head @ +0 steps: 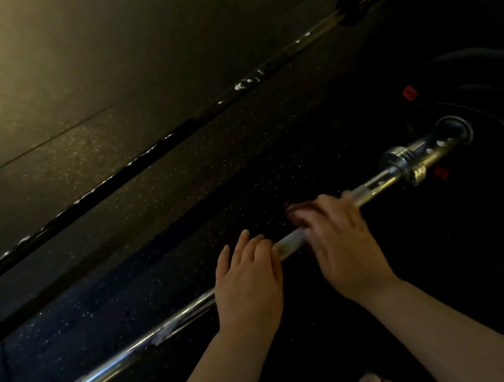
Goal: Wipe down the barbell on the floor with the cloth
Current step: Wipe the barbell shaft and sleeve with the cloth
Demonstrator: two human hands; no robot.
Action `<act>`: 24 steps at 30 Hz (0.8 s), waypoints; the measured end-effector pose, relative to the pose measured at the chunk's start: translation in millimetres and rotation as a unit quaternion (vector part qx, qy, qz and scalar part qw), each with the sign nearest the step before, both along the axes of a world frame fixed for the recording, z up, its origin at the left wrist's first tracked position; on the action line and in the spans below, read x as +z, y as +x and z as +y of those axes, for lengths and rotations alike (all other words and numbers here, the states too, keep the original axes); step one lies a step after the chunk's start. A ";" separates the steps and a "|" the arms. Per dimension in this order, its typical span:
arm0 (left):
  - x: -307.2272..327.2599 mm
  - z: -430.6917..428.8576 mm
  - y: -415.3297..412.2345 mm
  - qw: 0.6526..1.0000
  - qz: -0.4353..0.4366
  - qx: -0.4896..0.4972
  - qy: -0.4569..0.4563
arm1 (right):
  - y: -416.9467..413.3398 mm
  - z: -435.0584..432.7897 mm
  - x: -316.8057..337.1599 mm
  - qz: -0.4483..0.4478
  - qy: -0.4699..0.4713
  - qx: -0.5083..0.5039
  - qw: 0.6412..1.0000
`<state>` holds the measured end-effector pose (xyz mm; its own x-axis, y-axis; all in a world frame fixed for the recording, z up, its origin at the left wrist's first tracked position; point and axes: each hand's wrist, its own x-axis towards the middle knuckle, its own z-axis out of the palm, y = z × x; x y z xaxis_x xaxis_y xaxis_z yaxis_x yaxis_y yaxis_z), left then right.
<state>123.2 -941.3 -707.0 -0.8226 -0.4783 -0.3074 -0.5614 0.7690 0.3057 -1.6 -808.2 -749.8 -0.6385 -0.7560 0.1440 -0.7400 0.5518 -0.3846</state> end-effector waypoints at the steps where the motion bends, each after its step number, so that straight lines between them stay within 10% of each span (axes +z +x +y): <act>1: 0.1 0.3 -0.3 1.000 0.003 0.003 0.000 | -6.8 2.3 2.4 -0.033 -0.028 -0.085 0.995; 3: 0.8 3.3 -4.1 1.000 -0.004 0.004 0.002 | -3.5 -3.7 5.5 -0.095 -0.045 -0.161 0.981; 9: 5.5 6.5 -14.1 0.999 -0.024 -0.029 -0.001 | 4.5 1.4 -0.5 0.005 0.012 0.089 0.996; 14: 2.9 7.8 -16.6 1.000 -0.013 -0.021 -0.001 | -15.3 3.9 3.2 -0.095 -0.062 -0.183 0.977; 20: 2.1 11.3 -27.9 0.998 -0.019 -0.053 0.002 | -11.4 7.2 4.1 -0.005 0.015 0.064 0.998; 24: 0.2 8.5 -22.4 0.999 0.007 -0.045 0.011 | -52.5 27.9 8.9 -0.092 -0.040 -0.122 0.987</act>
